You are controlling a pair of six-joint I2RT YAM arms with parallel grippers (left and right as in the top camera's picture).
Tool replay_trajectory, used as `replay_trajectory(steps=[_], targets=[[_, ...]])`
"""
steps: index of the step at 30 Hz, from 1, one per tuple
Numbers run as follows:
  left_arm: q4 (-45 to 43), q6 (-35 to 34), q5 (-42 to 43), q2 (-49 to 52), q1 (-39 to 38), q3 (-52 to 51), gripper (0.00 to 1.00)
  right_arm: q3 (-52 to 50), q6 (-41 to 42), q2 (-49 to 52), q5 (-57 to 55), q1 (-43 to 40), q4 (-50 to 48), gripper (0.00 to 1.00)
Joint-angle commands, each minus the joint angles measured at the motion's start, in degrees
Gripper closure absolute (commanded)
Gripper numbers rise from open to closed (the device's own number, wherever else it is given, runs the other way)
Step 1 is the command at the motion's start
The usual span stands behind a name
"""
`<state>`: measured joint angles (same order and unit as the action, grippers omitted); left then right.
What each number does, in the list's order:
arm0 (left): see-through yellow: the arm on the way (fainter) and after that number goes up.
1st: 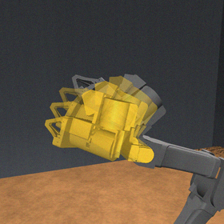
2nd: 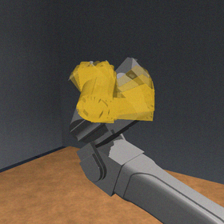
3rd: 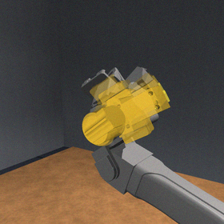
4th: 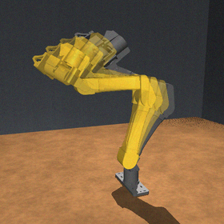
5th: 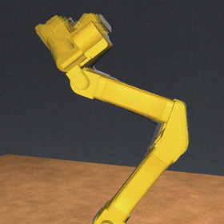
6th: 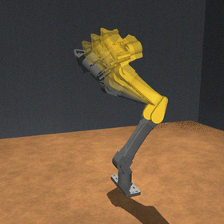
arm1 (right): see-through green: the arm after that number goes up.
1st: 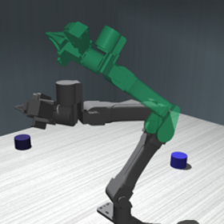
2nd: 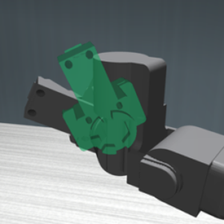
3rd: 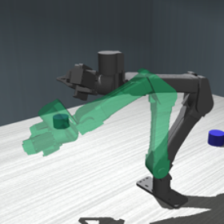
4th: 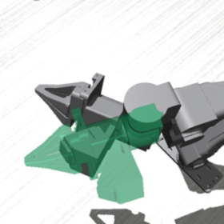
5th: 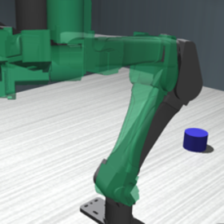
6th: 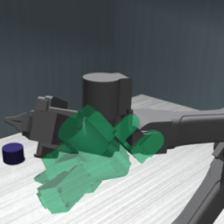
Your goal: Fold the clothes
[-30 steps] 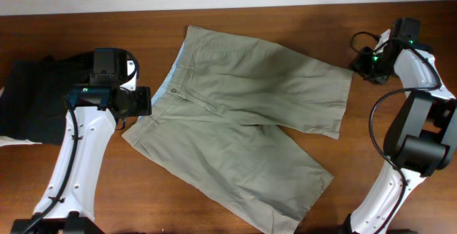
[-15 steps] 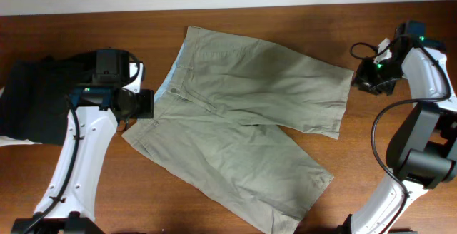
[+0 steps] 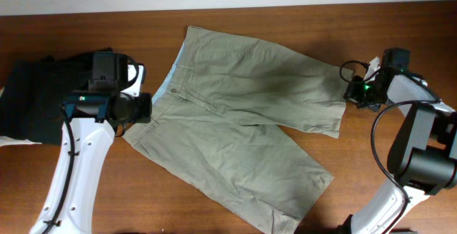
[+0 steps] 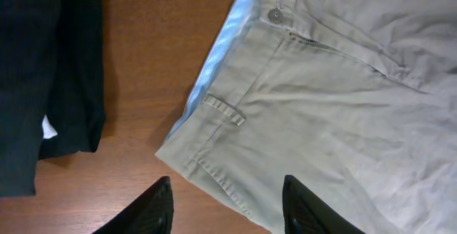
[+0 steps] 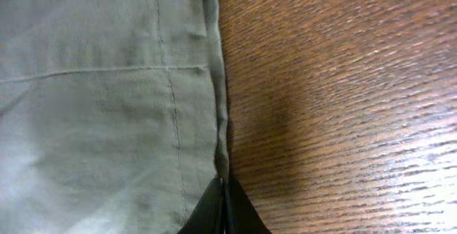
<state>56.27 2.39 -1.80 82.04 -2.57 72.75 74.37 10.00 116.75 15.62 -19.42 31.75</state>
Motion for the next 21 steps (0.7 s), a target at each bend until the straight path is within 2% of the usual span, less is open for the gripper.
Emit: replay_trajectory(steps=[1,4,6,7,8,9,10,12,15,19,21], targets=[[0.61,1.16,0.81,-1.20,-0.07,-0.26,0.51,-2.73,2.12,2.78,-8.68,-1.07,-0.50,0.96],[0.66,1.18,1.05,-1.20,-0.07,-0.26,0.51,0.48,2.43,2.67,-3.15,-3.80,0.24,0.96],[0.72,1.22,1.29,-1.20,-0.07,-0.26,0.51,3.21,-3.15,2.49,12.98,-5.40,1.14,0.96],[0.83,2.29,2.54,-1.20,-0.07,-0.26,0.51,4.28,-4.44,2.49,19.17,-5.70,1.81,0.85],[0.85,3.37,4.13,-1.20,-0.07,-0.26,0.51,4.85,-4.50,2.49,22.25,-5.73,2.10,0.70],[0.85,3.74,5.57,-1.20,-0.07,-0.26,0.50,4.98,-4.46,2.49,24.52,-5.38,2.45,0.63],[0.87,3.72,6.14,-1.20,-0.07,-0.26,0.50,4.96,-4.55,2.58,23.96,-4.85,3.45,0.62],[0.87,3.72,6.14,-1.20,-0.07,-0.26,0.50,4.92,-4.72,2.60,20.22,-3.28,5.31,0.63],[0.87,3.74,6.14,-1.20,-0.07,-0.26,0.50,4.92,-4.63,2.62,10.01,0.00,7.39,0.82],[0.87,3.74,6.12,-1.20,-0.07,-0.26,0.50,4.11,-1.75,2.69,-4.87,2.58,8.55,0.85],[0.87,3.74,6.12,-1.20,-0.07,-0.26,0.50,3.02,-1.33,2.78,-9.11,2.49,8.37,0.92]])
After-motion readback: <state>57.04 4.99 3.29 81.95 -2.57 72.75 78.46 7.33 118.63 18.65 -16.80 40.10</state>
